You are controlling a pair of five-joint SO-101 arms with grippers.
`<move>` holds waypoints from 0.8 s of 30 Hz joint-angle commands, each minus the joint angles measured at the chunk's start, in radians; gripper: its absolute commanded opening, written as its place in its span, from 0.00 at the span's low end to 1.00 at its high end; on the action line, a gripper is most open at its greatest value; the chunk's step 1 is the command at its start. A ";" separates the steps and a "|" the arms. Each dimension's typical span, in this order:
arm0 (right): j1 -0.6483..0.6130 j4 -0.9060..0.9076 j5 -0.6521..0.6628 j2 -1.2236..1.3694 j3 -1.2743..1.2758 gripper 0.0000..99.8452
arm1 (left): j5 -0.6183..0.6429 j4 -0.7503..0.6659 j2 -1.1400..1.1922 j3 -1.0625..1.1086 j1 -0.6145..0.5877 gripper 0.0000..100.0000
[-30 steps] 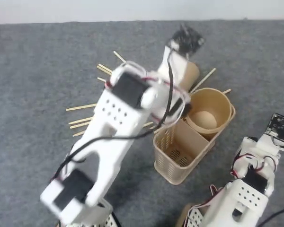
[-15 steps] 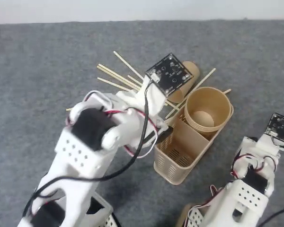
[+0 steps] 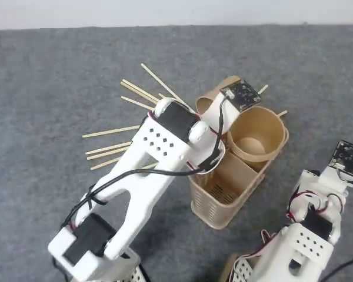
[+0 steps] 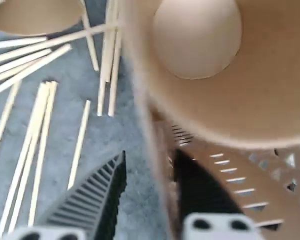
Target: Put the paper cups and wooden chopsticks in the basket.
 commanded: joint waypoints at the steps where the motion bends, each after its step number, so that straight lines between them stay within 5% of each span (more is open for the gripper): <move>1: -0.007 -0.021 -0.006 -0.016 -0.057 0.07 | -0.124 0.040 0.000 -0.007 -0.006 0.02; 4: -0.007 -0.021 -0.006 -0.016 -0.057 0.07 | -0.269 0.061 -0.002 0.001 -0.020 0.01; 14: -0.007 -0.021 -0.006 -0.016 -0.057 0.07 | -0.667 0.061 0.000 0.005 -0.371 0.01; 24: -0.033 -0.021 -0.006 -0.016 -0.055 0.07 | -0.756 0.063 -0.002 0.010 -0.483 0.01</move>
